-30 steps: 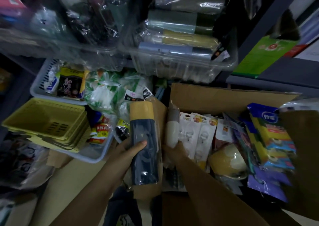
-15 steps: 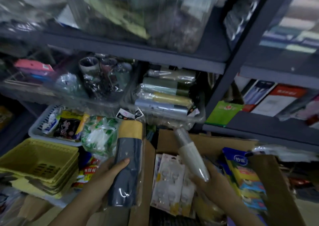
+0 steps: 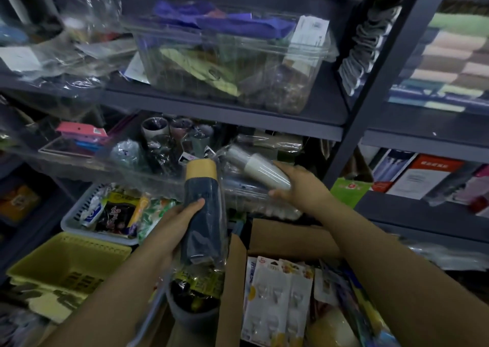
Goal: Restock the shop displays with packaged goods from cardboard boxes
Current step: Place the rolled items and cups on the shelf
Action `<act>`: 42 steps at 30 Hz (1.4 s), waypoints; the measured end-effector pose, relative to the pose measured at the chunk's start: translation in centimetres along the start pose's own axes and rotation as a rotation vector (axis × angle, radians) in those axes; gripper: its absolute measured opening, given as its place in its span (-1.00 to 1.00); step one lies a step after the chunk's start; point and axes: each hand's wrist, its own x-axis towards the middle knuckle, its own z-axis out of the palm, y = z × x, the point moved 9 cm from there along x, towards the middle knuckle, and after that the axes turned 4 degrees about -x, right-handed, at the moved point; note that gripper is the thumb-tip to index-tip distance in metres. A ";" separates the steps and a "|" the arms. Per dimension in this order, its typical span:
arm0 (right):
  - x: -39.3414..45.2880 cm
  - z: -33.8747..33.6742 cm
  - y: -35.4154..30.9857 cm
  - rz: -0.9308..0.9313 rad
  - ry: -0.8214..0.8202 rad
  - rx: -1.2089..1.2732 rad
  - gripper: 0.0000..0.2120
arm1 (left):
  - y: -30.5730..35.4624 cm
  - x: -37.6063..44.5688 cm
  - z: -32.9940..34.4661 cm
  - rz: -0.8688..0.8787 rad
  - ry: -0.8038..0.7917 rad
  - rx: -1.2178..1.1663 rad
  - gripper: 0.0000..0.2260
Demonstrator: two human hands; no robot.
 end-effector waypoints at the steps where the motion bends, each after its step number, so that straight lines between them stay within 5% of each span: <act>1: 1.2 0.3 -0.2 0.004 -0.003 -0.038 -0.26 | 0.2 0.4 -0.1 -0.008 -0.003 0.001 -0.80; 10: 8.5 1.3 0.6 0.075 0.044 -0.292 -0.35 | 0.7 4.7 -0.8 -0.107 -0.044 0.025 -0.73; 21: 11.3 2.8 4.6 0.325 0.124 0.133 -0.51 | -0.4 8.4 -1.9 -0.163 -0.077 0.007 -0.58; 28: 10.0 3.1 3.1 0.230 0.156 -0.066 -0.49 | -2.2 7.6 -1.7 -0.207 -0.030 -0.122 -0.56; 34: 10.6 2.6 3.0 0.254 -0.036 -0.187 -0.50 | -2.3 6.3 -1.2 -0.170 -0.033 -0.129 -0.70; 42: 10.4 2.3 1.7 0.165 0.140 -0.294 -0.59 | -2.6 5.9 -0.4 -0.144 -0.061 -0.147 -0.70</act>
